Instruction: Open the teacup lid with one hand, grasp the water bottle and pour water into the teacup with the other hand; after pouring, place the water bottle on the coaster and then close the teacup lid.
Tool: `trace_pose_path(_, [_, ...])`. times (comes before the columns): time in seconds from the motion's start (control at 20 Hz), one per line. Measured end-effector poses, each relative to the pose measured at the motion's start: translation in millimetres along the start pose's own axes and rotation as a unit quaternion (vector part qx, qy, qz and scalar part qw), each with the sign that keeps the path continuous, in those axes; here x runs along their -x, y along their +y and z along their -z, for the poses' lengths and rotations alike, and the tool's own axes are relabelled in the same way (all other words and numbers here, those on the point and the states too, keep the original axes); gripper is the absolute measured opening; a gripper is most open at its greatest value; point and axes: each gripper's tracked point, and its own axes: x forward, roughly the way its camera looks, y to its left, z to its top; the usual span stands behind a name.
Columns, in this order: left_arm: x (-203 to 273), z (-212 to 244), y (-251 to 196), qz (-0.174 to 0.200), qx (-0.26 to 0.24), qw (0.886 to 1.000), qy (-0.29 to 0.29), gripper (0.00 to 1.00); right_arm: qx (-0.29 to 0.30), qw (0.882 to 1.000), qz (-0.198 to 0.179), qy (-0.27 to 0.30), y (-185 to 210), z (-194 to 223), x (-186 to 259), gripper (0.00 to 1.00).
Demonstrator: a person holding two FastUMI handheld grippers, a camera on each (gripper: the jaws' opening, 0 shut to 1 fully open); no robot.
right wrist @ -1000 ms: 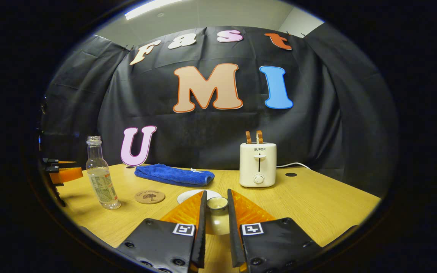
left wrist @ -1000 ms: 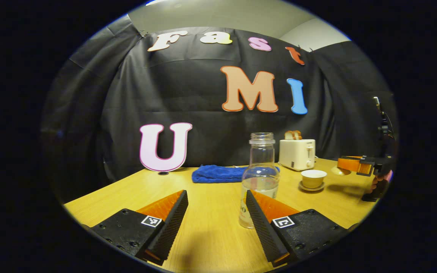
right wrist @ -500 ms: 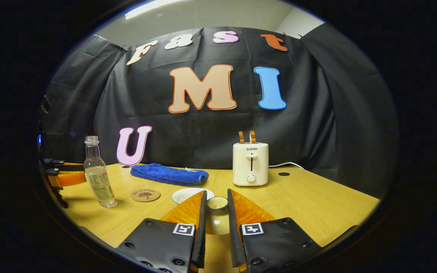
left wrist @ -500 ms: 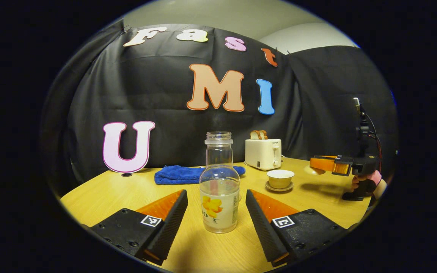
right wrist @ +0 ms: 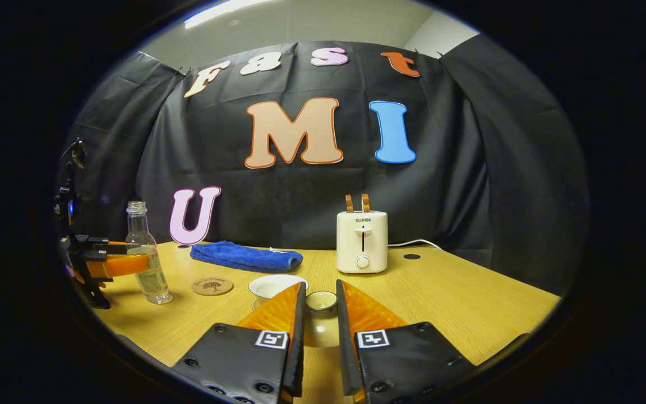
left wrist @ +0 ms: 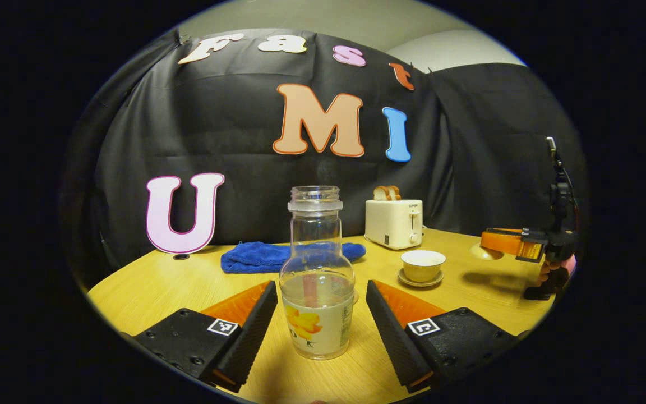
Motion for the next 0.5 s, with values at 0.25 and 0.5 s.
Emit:
trace_pose_path(0.25, [-15, 11, 1, -0.01, -0.004, 0.999, 0.041, 0.93, 0.0, 1.0, 0.002, 0.0, -1, 0, 1, 0.31])
trace_pose_path(0.5, [-23, 16, 6, -0.026, -0.002, 0.998, 0.06, 0.81, 0.0, 1.0, 0.002, 0.0, -1, 0, 2, 0.31])
